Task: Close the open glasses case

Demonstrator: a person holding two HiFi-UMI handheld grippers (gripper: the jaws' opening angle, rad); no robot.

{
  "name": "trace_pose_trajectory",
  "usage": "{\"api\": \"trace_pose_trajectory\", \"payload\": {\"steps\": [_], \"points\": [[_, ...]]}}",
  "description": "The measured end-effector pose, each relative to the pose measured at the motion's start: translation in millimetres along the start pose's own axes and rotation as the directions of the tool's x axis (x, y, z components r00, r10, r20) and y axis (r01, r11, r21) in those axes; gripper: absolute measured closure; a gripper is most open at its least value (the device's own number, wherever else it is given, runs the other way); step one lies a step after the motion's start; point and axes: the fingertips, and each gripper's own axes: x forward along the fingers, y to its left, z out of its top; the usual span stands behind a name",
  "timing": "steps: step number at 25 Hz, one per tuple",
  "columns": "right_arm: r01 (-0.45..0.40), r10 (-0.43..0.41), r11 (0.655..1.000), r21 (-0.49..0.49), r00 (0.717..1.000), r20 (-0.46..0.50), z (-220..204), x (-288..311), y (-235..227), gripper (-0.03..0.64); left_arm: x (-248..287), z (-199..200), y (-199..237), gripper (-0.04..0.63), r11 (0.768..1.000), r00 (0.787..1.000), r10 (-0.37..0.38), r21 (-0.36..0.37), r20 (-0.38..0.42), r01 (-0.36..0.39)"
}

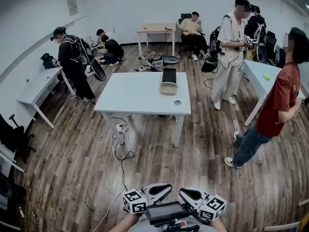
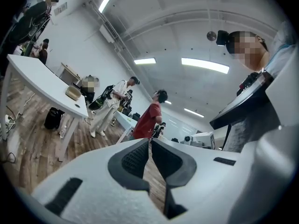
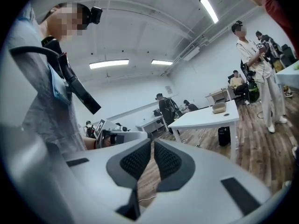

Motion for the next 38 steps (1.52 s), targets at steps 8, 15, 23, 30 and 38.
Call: {"api": "trace_pose_trajectory", "payload": {"steps": [8, 15, 23, 30, 38], "points": [[-0.021, 0.024, 0.999, -0.046, 0.997, 0.068, 39, 58, -30, 0.58, 9, 52, 48, 0.566, 0.995, 0.998, -0.051, 0.084, 0.031, 0.048], [-0.006, 0.011, 0.998, -0.069, 0.997, 0.08, 79, 119, -57, 0.58, 11, 110, 87, 0.566, 0.984, 0.992, -0.122, 0.131, 0.032, 0.117], [0.02, -0.018, 0.999, -0.028, 0.996, 0.085, 90, 173, -74, 0.58, -3, 147, 137, 0.566, 0.983, 0.99, -0.136, 0.13, 0.028, 0.131], [0.026, -0.024, 0.999, -0.04, 0.997, 0.068, 89, 213, -81, 0.58, -19, 168, 177, 0.566, 0.986, 0.991, -0.126, 0.116, 0.045, 0.12], [0.057, -0.056, 0.998, -0.023, 0.997, 0.052, 93, 231, -92, 0.58, -17, 175, 198, 0.566, 0.985, 0.988, -0.151, 0.09, 0.037, 0.147]]}}
